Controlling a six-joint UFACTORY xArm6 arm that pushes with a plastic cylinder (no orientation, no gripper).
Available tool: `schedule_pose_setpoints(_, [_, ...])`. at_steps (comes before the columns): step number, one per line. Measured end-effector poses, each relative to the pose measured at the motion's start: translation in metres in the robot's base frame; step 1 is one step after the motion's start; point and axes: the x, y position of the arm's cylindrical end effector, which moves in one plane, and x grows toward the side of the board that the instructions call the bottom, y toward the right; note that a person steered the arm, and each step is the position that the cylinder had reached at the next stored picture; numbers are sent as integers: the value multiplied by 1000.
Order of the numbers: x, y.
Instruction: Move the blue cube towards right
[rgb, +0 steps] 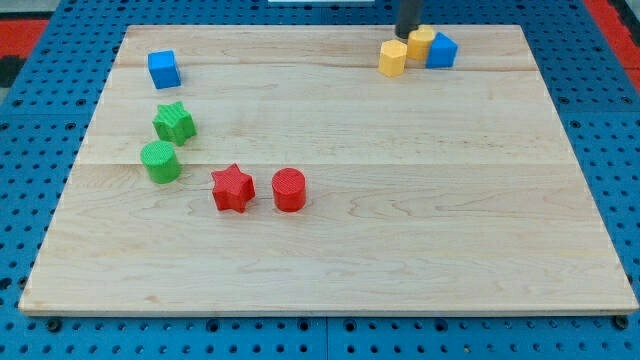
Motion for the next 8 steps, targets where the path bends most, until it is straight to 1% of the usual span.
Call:
schedule_pose_setpoints(1, [-7, -49])
schedule_pose_setpoints(3, [-16, -209])
schedule_pose_setpoints(4, [-16, -259])
schedule_pose_setpoints(5, [16, -274])
schedule_pose_setpoints(6, [46, -271])
schedule_pose_setpoints(7, [54, -237])
schedule_pose_setpoints(8, [9, -271])
